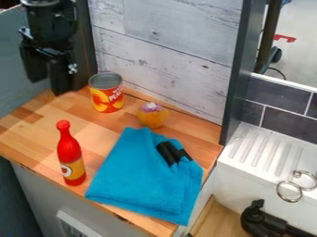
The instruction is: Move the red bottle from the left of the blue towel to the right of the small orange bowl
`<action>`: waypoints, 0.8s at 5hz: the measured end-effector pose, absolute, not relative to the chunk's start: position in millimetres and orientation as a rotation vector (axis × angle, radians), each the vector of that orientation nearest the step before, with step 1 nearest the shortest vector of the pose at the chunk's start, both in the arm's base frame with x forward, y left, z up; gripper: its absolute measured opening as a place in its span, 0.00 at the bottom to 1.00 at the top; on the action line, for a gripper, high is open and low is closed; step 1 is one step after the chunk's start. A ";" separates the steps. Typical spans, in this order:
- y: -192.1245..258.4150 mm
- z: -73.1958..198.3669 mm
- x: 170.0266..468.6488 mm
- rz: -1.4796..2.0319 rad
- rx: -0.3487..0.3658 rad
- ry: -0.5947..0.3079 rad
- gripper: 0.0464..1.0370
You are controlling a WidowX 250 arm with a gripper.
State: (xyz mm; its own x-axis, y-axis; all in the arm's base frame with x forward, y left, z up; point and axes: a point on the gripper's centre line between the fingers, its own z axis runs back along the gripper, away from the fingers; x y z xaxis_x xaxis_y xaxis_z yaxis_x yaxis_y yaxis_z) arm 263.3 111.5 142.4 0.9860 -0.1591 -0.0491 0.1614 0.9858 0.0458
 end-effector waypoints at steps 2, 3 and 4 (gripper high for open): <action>90.6 121.0 250.2 -0.200 -0.001 0.112 0.96; 88.0 123.5 244.0 -0.192 0.014 0.098 0.96; 87.4 121.0 242.2 -0.195 0.012 0.104 0.96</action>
State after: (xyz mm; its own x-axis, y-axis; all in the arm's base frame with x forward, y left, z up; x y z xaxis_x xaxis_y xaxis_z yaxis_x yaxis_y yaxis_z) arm 242.2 87.4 121.0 0.9757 -0.1929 -0.1038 0.1941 0.9810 0.0015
